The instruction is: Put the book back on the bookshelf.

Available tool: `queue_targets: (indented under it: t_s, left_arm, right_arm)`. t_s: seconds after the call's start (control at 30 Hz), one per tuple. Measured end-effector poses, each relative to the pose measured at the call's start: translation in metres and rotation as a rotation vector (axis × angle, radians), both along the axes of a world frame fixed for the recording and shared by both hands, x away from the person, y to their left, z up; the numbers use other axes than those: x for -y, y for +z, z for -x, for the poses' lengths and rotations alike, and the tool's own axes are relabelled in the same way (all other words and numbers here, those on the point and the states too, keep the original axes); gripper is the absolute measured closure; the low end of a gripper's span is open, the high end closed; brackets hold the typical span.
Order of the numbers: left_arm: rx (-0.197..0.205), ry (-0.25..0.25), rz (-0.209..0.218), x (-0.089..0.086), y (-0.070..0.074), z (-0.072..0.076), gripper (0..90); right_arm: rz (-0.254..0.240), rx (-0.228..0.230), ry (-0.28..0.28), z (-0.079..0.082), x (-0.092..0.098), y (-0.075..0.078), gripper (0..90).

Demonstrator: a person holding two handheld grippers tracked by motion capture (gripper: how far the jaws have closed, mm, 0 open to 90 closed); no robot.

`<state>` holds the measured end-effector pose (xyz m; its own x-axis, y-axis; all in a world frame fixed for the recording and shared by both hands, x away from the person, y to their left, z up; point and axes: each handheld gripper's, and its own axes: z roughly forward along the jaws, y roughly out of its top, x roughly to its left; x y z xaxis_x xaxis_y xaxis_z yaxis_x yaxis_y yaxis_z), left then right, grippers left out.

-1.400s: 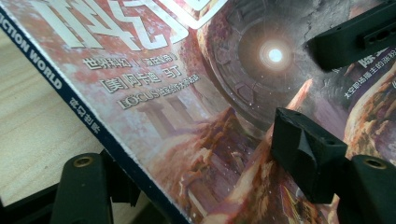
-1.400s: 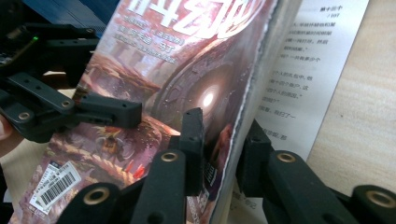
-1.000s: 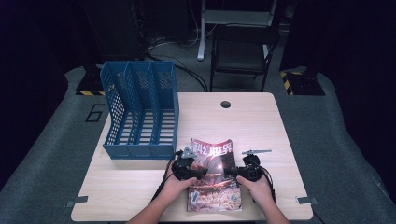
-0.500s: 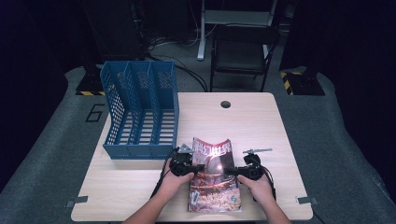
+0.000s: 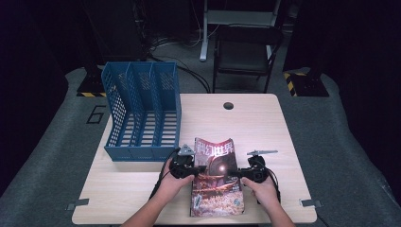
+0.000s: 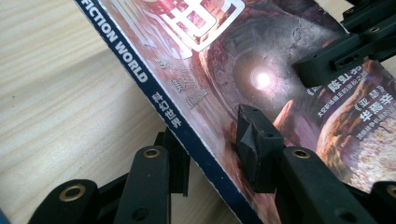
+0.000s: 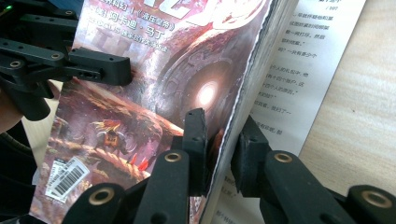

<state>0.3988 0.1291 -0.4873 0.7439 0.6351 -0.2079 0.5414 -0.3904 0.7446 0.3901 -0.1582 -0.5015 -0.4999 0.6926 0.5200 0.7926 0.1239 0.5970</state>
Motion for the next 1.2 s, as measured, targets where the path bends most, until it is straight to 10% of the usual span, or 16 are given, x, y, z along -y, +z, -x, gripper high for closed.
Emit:
queue_targets:
  t_s: [0.6,1.2]
  left_arm:
    - [-0.032,-0.003,0.099,-0.014,0.027,0.006,72.8]
    - [0.028,-0.038,0.116,-0.017,0.061,0.011,78.0]
  right_arm:
    - [0.032,0.167,-0.005,0.017,-0.008,0.030,80.5]
    - [0.031,0.248,-0.007,0.024,-0.006,0.054,80.7]
